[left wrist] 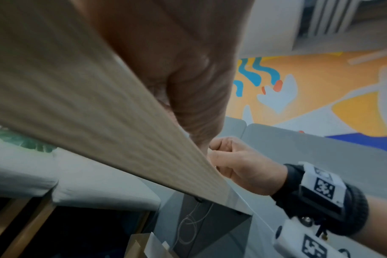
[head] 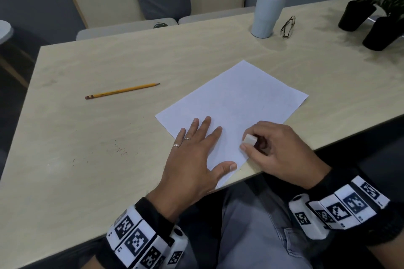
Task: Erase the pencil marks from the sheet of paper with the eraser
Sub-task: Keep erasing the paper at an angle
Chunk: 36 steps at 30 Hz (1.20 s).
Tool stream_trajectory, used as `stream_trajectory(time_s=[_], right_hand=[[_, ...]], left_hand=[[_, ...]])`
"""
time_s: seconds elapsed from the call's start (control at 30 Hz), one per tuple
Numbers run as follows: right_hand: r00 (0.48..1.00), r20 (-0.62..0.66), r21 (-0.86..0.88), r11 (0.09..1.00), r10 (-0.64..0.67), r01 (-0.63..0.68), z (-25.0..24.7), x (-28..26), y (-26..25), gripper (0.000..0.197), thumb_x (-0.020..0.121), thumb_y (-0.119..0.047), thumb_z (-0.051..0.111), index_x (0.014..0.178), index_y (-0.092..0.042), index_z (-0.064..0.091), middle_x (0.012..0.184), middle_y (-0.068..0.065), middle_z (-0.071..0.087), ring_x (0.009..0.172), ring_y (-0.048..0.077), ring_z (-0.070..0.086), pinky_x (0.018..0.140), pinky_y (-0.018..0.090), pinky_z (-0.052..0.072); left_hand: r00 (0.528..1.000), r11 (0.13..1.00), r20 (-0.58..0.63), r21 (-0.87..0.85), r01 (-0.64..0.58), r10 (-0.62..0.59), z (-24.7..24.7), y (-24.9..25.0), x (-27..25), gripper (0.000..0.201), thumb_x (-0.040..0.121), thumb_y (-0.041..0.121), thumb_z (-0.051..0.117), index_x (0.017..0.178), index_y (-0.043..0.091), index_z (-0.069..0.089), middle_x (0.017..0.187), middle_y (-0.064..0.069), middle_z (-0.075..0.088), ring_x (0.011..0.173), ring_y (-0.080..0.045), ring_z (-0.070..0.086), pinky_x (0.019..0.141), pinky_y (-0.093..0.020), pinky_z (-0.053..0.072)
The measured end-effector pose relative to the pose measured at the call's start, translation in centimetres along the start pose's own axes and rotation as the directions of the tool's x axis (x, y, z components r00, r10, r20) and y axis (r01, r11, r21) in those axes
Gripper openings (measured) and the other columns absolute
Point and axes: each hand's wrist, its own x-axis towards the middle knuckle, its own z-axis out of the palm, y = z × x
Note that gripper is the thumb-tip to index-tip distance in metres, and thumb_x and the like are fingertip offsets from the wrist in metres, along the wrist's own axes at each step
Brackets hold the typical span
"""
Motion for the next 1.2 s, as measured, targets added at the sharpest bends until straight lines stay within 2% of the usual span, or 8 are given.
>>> stream_trajectory(time_s=[0.13, 0.3, 0.47, 0.67, 0.83, 1.0, 1.1, 1.2], right_hand=[[0.993, -0.098, -0.183, 0.979, 0.068, -0.086, -2.2, 0.6, 2.4, 0.021, 0.096, -0.037, 0.074, 0.079, -0.027, 0.067, 0.071, -0.008, 0.056, 0.081, 0.017, 0.051, 0.073, 0.045, 0.049], [1.0, -0.025, -0.067, 0.998, -0.01, 0.008, -0.5, -0.4, -0.4, 0.011, 0.092, -0.036, 0.079, 0.084, -0.029, 0.078, 0.078, -0.013, 0.059, 0.086, 0.015, 0.053, 0.077, 0.031, 0.046], [0.981, -0.132, -0.098, 0.983, 0.139, -0.153, -2.6, 0.3, 2.2, 0.019, 0.09, -0.036, 0.078, 0.076, -0.024, 0.074, 0.069, -0.005, 0.058, 0.081, 0.014, 0.051, 0.074, 0.047, 0.049], [1.0, -0.007, -0.074, 0.997, 0.009, -0.009, -0.5, -0.7, -0.4, 0.024, 0.09, -0.049, 0.068, 0.078, -0.029, 0.073, 0.073, -0.011, 0.058, 0.082, 0.014, 0.054, 0.072, 0.04, 0.049], [0.985, -0.142, -0.145, 0.982, 0.1, -0.121, -2.5, 0.8, 2.0, 0.023, 0.09, -0.046, 0.07, 0.077, -0.027, 0.071, 0.072, -0.009, 0.06, 0.083, 0.016, 0.052, 0.072, 0.046, 0.051], [0.998, -0.006, -0.089, 0.994, -0.06, 0.06, 0.6, 0.2, -0.8, 0.023, 0.093, -0.045, 0.069, 0.079, -0.028, 0.071, 0.07, -0.013, 0.052, 0.08, 0.014, 0.051, 0.07, 0.038, 0.049], [0.992, -0.118, -0.145, 0.987, 0.049, -0.066, -1.4, 1.4, 1.4, 0.028, 0.092, -0.05, 0.065, 0.076, -0.027, 0.069, 0.069, -0.011, 0.054, 0.08, 0.015, 0.052, 0.07, 0.045, 0.05], [0.99, -0.138, -0.113, 0.993, 0.019, -0.035, -1.0, 1.4, 0.7, 0.027, 0.092, -0.048, 0.067, 0.076, -0.026, 0.069, 0.071, -0.009, 0.058, 0.081, 0.016, 0.052, 0.072, 0.044, 0.05]], left_hand=[[1.0, 1.0, 0.016, -0.006, 0.006, -0.006, -0.2, 0.1, 0.1, 0.09, 0.091, 0.082, 0.044, 0.166, 0.04, 0.018, 0.174, 0.017, -0.008, 0.158, -0.003, -0.018, 0.128, -0.03, -0.014], [1.0, 1.0, 0.028, -0.017, 0.009, -0.009, -0.3, 0.2, 0.0, 0.089, 0.092, 0.08, 0.045, 0.166, 0.039, 0.018, 0.174, 0.016, -0.008, 0.159, -0.004, -0.018, 0.128, -0.03, -0.014], [1.0, 1.0, 0.031, -0.02, 0.004, -0.003, -0.3, 0.2, 0.1, 0.089, 0.093, 0.079, 0.047, 0.167, 0.038, 0.018, 0.175, 0.015, -0.008, 0.159, -0.005, -0.018, 0.129, -0.032, -0.013], [1.0, 1.0, 0.022, -0.023, -0.001, 0.001, -0.3, 0.2, 0.0, 0.088, 0.094, 0.079, 0.046, 0.167, 0.038, 0.018, 0.175, 0.014, -0.009, 0.159, -0.005, -0.018, 0.129, -0.032, -0.013], [1.0, 1.0, 0.027, -0.017, 0.002, -0.002, -0.5, 0.4, 0.0, 0.088, 0.095, 0.077, 0.048, 0.167, 0.038, 0.017, 0.175, 0.014, -0.009, 0.159, -0.005, -0.018, 0.128, -0.031, -0.014], [0.999, 1.0, 0.044, 0.002, 0.005, -0.005, -0.6, 0.4, 0.0, 0.089, 0.094, 0.078, 0.047, 0.167, 0.038, 0.015, 0.174, 0.015, -0.012, 0.158, -0.004, -0.02, 0.127, -0.031, -0.015], [0.999, 1.0, 0.039, -0.005, 0.006, -0.006, -0.5, 0.3, 0.1, 0.089, 0.094, 0.078, 0.047, 0.167, 0.038, 0.016, 0.175, 0.015, -0.01, 0.158, -0.005, -0.019, 0.128, -0.032, -0.015], [0.999, 1.0, 0.04, 0.005, -0.002, 0.002, -0.5, 0.4, 0.0, 0.089, 0.094, 0.078, 0.047, 0.167, 0.038, 0.016, 0.175, 0.014, -0.01, 0.158, -0.005, -0.019, 0.127, -0.031, -0.016]])
